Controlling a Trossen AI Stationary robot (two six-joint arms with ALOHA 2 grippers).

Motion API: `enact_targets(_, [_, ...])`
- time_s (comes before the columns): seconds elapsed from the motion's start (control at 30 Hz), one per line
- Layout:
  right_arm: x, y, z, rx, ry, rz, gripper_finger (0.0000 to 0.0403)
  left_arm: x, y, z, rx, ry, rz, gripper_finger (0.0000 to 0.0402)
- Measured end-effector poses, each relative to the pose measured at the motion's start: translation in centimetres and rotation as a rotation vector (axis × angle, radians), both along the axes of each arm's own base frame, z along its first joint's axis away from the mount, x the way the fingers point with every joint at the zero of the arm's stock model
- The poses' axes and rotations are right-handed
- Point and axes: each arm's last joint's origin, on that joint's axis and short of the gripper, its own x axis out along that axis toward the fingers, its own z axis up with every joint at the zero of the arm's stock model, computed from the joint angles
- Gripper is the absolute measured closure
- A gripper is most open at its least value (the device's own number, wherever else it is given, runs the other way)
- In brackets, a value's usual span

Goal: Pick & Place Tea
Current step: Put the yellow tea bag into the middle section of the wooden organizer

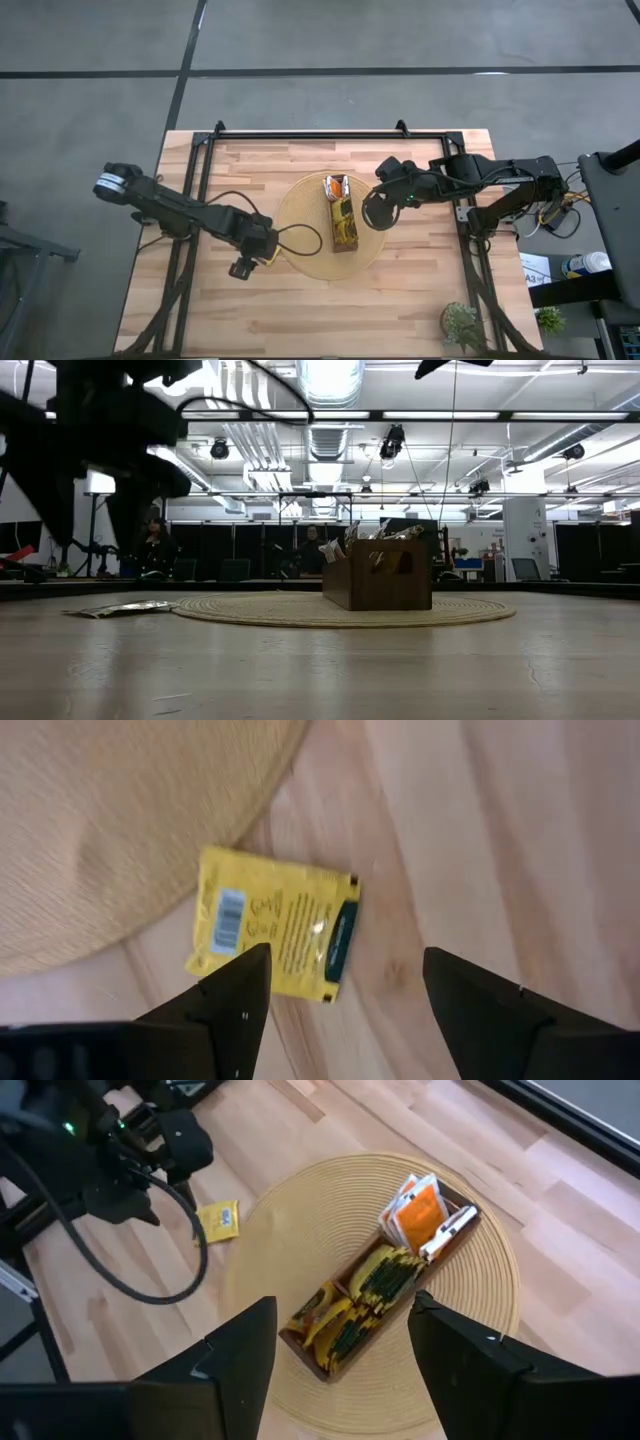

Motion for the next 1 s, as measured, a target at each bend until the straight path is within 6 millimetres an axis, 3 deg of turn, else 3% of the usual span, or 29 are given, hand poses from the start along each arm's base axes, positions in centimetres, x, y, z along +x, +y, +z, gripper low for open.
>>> enact_targets(0.23, [0.0,0.0,0.0,0.001,0.006,-0.003,0.0179,0.5,-0.1,-2.6,0.032,0.087,-0.031,0.0169])
enact_targets(0.67, [0.0,-0.1,0.0,-0.011,-0.001,-0.027,0.0179,1.7,-0.4,-5.7,0.065,0.179,-0.034,0.0185])
enact_targets(0.77, [0.0,-0.1,0.0,-0.012,-0.001,-0.027,0.0179,1.8,-0.4,-6.1,0.078,0.191,-0.03,0.023])
enact_targets(0.93, [0.0,-0.1,0.0,-0.012,-0.001,-0.026,0.0179,2.0,-0.5,-6.1,0.06,0.174,-0.025,0.0368])
enact_targets(1.0, [0.0,-0.1,0.0,-0.014,0.0,-0.024,0.0179,2.0,-0.5,-5.8,0.05,0.166,-0.019,0.0389])
